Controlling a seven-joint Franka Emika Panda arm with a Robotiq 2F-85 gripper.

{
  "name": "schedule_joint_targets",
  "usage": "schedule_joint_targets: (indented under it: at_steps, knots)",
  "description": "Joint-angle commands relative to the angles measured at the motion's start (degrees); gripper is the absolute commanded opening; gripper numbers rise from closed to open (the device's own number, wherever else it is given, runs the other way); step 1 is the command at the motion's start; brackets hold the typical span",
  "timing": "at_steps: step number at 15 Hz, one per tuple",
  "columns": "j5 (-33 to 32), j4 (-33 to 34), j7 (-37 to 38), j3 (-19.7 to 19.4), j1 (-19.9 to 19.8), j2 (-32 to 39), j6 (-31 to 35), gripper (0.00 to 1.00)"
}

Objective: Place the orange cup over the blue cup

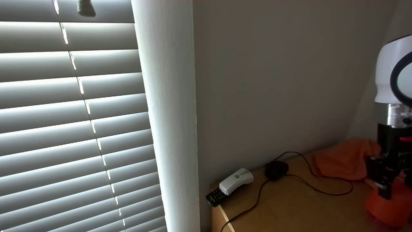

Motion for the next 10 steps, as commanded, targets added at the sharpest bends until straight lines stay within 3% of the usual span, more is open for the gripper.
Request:
schedule_joint_targets:
  at_steps: [1, 4, 5, 10]
  knots:
    - [-0.79, -0.35, -0.06, 0.11, -0.92, -2.05, -1.13, 0.67]
    - [-1.75, -1.76, -0.07, -0.18, -1.84, -5.67, -1.87, 0.67]
    - [-1.87, -1.88, 0.17, -0.02, -1.75, -5.44, -1.95, 0.42]
    - [-3.62, -0.59, 0.91, -1.73, -4.34, -5.60, -1.96, 0.42]
